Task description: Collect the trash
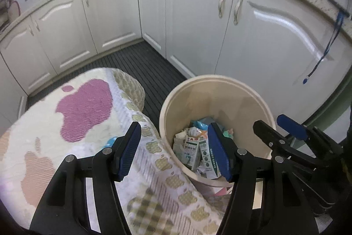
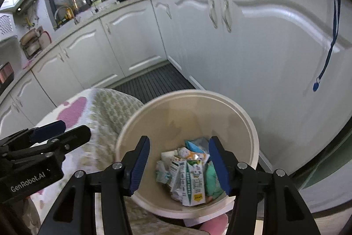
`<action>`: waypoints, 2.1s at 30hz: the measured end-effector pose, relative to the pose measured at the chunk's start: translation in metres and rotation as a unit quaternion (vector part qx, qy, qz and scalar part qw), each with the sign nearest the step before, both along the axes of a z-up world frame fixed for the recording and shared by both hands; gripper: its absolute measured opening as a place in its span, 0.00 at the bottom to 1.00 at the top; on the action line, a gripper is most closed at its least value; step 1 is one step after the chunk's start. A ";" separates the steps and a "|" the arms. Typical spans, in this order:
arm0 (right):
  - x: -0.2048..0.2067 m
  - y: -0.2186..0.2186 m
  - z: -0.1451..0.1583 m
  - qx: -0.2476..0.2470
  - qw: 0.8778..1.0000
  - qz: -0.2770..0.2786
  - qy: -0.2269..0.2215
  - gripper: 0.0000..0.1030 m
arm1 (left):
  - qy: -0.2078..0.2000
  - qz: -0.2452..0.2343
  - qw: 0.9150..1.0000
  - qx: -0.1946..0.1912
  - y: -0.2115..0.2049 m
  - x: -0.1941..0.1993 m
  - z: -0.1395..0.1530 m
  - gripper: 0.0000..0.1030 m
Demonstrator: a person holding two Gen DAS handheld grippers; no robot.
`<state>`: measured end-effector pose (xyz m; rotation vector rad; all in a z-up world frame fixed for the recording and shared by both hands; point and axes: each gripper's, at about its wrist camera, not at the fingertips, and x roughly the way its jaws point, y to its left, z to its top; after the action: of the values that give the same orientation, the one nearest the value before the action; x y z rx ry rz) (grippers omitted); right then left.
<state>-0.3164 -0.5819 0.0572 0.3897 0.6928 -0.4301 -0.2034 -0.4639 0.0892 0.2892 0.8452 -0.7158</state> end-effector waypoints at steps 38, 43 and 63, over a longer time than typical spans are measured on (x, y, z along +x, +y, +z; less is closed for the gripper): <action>-0.031 0.128 0.110 -0.132 0.985 0.033 -0.105 0.66 | -0.125 0.061 0.983 -0.119 0.133 -0.054 0.104 0.60; -0.033 0.128 0.112 -0.140 0.984 0.028 -0.108 0.66 | -0.126 0.068 0.982 -0.126 0.138 -0.053 0.107 0.60; -0.044 0.113 0.130 -0.142 0.980 -0.004 -0.137 0.68 | -0.157 0.073 0.976 -0.135 0.149 -0.055 0.121 0.60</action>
<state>-0.3605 -0.4690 0.1877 0.1764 0.3539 -0.4651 -0.2584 -0.3145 0.2104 0.0897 0.4569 -0.6185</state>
